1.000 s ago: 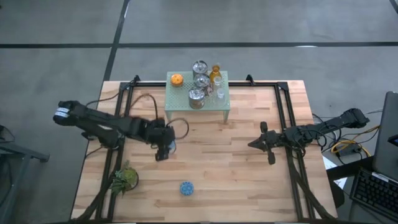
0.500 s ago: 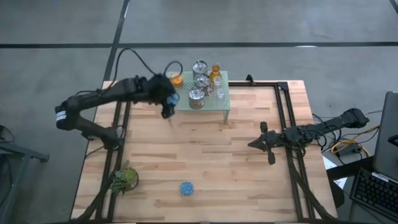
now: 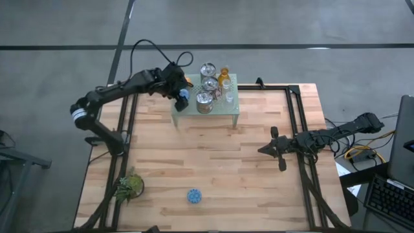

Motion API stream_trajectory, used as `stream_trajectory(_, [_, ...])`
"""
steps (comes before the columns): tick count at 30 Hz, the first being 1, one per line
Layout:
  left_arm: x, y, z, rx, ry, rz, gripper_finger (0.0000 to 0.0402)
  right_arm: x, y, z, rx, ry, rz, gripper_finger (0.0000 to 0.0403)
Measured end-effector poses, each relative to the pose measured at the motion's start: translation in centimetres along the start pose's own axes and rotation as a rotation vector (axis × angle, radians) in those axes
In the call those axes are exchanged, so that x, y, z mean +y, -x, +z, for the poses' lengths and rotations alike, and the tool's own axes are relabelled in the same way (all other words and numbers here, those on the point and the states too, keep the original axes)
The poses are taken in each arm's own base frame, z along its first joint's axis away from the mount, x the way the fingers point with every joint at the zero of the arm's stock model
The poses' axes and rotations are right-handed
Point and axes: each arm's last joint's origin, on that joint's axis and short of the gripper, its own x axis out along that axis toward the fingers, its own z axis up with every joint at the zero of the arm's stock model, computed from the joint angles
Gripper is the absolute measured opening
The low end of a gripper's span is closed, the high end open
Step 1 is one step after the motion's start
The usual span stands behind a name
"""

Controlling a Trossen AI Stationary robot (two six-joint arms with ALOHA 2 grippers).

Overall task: Pick & Place candle stick holders
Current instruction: Put the light blue scented candle on the shelf, then put the blue scented candle on the shelf

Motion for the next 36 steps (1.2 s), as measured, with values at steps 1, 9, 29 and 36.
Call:
stream_trajectory(1, [0.1,-0.2,0.2,0.001,0.001,0.005,0.0303,0.0,0.0,0.0,0.0,0.0,0.0,0.0008])
stream_trajectory(9, [0.2,-1.2,0.7,0.024,0.014,0.04,0.0308,0.0,0.0,0.0,0.0,-0.002,0.0,0.0008])
stream_trajectory(29, [-0.1,3.8,0.7,-0.089,0.039,0.019,0.0369,0.0,0.0,0.0,0.001,-0.009,0.0,0.0008])
stream_trajectory(36, [-4.9,6.3,-1.8,-0.119,-0.102,-0.179,0.0369,0.0,0.0,0.0,0.001,-0.009,0.0,0.0008])
